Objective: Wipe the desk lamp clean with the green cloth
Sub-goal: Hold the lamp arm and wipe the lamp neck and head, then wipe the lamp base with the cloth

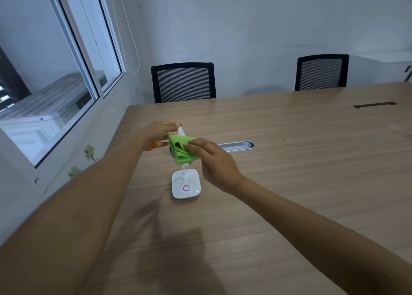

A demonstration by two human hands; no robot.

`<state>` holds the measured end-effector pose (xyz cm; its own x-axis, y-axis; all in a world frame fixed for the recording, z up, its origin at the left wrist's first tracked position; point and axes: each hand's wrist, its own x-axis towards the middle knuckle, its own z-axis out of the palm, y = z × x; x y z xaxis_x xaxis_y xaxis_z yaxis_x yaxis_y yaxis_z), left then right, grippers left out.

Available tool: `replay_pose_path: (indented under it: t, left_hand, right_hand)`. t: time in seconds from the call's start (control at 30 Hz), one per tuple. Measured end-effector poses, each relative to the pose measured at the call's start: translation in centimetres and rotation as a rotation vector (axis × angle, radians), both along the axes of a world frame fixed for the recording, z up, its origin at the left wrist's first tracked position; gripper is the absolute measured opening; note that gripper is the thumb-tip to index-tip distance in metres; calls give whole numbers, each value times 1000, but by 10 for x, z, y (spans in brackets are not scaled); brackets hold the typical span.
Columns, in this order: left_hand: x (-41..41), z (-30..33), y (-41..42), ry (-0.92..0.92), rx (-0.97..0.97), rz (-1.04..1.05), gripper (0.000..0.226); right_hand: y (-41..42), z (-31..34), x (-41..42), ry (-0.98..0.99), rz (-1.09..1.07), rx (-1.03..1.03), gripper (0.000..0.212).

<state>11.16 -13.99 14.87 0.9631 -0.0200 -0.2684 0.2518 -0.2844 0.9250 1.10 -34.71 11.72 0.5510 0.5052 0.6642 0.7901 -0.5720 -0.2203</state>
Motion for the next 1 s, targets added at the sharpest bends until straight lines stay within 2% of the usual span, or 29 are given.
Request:
replay_pose_path:
  t: [0.1, 0.23, 0.4, 0.6, 0.7, 0.8, 0.87, 1.0]
  left_hand:
    - [1, -1, 2, 7, -5, -10, 20]
    - [1, -1, 1, 9, 9, -8, 28]
    - [-2, 0, 0, 4, 1, 4, 36]
    - [-17, -13, -1, 4, -63, 80, 49]
    - [-30, -33, 6, -19, 75, 94, 47]
    - [-47, -66, 21, -68, 453, 28, 47]
    - [-59, -96, 35, -7, 606, 7, 53]
    - [-92, -161, 62, 165, 779, -52, 64]
  right_hand:
    - [-1, -9, -16, -50, 68, -13, 48]
    - [-8, -9, -26, -125, 119, 57, 47]
    - [-18, -19, -1, 57, -127, 319, 57]
    - [-15, -55, 20, 330, -312, 309, 55]
    - [-7, -75, 27, 462, -375, 243, 54]
    - [0, -93, 34, 570, -416, 148, 51]
    - [5, -104, 38, 612, -411, 117, 50]
    - [16, -120, 50, 640, -397, 65, 42]
